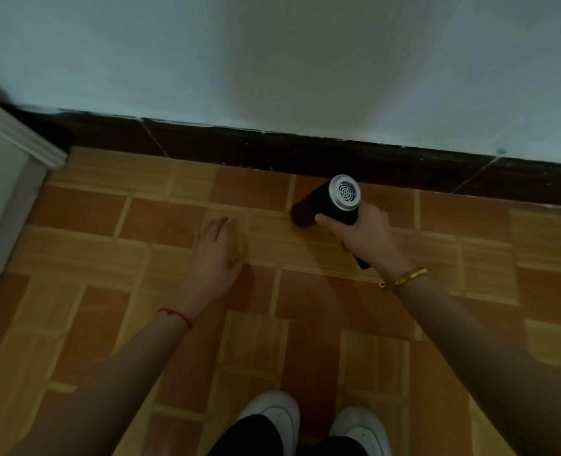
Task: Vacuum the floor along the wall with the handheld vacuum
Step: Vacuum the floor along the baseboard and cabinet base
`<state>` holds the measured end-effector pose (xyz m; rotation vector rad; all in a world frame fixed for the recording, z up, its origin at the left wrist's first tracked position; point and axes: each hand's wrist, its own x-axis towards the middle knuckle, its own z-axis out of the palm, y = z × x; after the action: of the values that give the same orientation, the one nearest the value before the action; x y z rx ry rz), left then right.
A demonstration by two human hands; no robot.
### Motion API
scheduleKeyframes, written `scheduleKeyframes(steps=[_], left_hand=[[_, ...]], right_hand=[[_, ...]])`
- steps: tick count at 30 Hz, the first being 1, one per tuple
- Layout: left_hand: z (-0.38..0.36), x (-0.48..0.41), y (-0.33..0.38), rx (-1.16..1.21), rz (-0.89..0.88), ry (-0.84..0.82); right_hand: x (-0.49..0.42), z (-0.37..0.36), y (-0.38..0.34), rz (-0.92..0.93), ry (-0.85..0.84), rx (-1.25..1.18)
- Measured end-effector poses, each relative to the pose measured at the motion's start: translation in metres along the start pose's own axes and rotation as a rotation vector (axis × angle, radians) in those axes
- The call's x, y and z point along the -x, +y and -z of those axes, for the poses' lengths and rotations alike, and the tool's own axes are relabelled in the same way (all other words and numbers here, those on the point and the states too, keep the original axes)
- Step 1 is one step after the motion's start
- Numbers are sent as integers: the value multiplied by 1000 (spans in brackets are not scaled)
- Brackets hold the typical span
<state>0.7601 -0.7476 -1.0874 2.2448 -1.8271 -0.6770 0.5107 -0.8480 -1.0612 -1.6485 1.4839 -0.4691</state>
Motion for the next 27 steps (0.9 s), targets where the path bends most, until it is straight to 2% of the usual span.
scheduleKeyframes(steps=[7, 10, 13, 19, 24, 27], left_hand=[[11, 34, -34, 58, 128, 28], [15, 46, -46, 51, 177, 33], [19, 59, -57, 42, 224, 53], [25, 89, -83, 76, 282, 68], [29, 117, -105, 71, 338, 110], [32, 134, -114, 71, 384, 125]], right_hand=[[9, -50, -43, 122, -348, 28], [9, -62, -56, 161, -423, 55], [2, -73, -66, 155, -378, 122], [-17, -98, -76, 202, -121, 111], [-19, -128, -93, 216, -198, 106], [-6, -147, -108, 284, -249, 117]])
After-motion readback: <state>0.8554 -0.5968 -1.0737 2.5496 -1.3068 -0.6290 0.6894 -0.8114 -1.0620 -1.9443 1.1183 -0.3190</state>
